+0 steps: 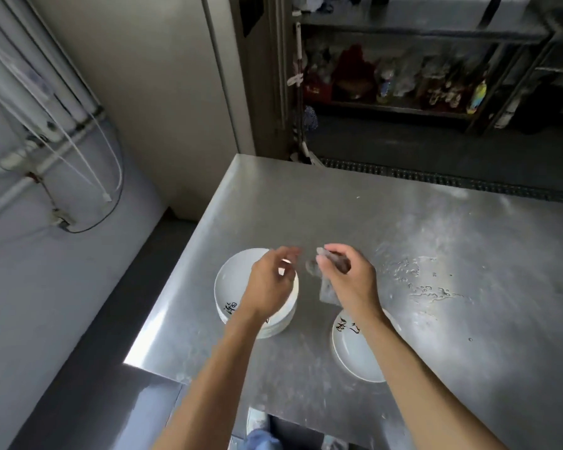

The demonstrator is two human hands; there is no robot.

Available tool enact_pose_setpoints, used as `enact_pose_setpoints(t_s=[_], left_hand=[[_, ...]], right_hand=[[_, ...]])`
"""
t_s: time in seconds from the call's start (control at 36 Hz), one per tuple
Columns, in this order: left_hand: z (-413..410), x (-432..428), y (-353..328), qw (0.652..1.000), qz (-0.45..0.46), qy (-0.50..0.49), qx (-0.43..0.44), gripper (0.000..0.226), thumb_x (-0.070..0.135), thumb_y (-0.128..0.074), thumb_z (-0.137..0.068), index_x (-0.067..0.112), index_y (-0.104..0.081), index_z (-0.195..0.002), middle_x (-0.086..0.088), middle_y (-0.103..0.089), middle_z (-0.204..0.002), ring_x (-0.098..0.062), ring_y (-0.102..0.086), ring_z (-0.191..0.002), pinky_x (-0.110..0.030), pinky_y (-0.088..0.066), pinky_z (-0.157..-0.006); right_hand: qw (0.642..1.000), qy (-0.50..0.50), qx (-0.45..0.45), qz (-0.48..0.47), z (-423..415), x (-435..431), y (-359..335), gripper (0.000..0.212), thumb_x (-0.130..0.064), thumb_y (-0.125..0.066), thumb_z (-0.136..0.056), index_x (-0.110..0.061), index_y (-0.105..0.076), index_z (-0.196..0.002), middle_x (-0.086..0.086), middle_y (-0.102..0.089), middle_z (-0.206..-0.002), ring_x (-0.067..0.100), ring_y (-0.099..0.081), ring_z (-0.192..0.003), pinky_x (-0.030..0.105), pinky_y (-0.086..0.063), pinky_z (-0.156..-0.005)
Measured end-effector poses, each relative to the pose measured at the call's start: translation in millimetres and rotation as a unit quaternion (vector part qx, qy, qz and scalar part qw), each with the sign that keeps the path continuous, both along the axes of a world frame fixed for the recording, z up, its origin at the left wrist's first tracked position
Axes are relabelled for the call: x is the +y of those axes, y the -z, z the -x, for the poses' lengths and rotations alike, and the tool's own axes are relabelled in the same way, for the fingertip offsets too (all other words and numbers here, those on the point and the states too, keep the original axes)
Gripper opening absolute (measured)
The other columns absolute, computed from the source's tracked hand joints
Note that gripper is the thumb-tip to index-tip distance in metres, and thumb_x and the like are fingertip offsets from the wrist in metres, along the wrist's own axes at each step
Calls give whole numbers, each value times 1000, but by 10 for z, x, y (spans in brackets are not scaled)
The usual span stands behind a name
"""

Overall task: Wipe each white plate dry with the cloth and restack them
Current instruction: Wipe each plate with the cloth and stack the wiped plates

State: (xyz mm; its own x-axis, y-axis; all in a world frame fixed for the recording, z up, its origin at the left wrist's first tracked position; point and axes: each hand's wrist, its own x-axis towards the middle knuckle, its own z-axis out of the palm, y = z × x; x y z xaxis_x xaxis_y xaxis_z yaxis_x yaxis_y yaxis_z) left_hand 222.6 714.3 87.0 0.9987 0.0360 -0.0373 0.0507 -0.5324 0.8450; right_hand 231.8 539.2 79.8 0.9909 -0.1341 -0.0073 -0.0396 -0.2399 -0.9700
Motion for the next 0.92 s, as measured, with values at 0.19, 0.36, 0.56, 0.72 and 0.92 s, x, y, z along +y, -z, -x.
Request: enact_pose_setpoints(t_s=[0.19, 0.36, 0.56, 0.72, 0.92], left_hand=[[157, 860, 262, 989, -80, -115, 53, 48, 0, -59, -94, 28, -68, -132, -2, -60, -125, -20, -60, -107, -27, -47, -93], [308, 1127, 451, 983, -92, -114, 112, 59, -2, -56, -91, 26, -64, -142, -6, -56, -136, -29, -59, -120, -36, -46, -108], [322, 1199, 467, 985, -54, -116, 112, 63, -9, -51, -91, 25, -64, -142, 0, -52, -133, -18, -58, -103, -23, -45, -96], [298, 1253, 448, 984, -36, -129, 116, 58, -10, -48, -88, 26, -73, -126, 2, -59, -121, -15, -60, -92, -27, -51, -89], [346, 1267, 369, 978, 66, -151, 124, 54, -7, -52, -86, 37, -77, -107, 8, -63, -107, -2, -59, -87, -29, -55, -80]], right_hand=[[979, -126, -19, 160, 20, 533, 115, 33, -17, -81, -78, -24, -70, -109, -9, -56, -108, -1, -56, -95, 1, -35, -85], [956, -206, 22, 209, 157, 707, 380, 60, -22, -84, -77, -20, -61, -133, -12, -43, -124, -10, -43, -106, -2, -28, -95], [913, -178, 15, 367, 184, 802, 436, 63, -32, -77, -83, -33, -54, -143, 16, -28, -155, 35, -33, -140, 36, -29, -114], [930, -192, 66, 307, 166, 852, 459, 63, -24, -69, -88, -35, -49, -146, 3, -41, -141, 24, -48, -128, 25, -38, -100], [941, -165, 76, 287, 173, 898, 420, 61, -17, -72, -87, -29, -54, -144, 4, -46, -143, 24, -50, -129, 24, -37, -103]])
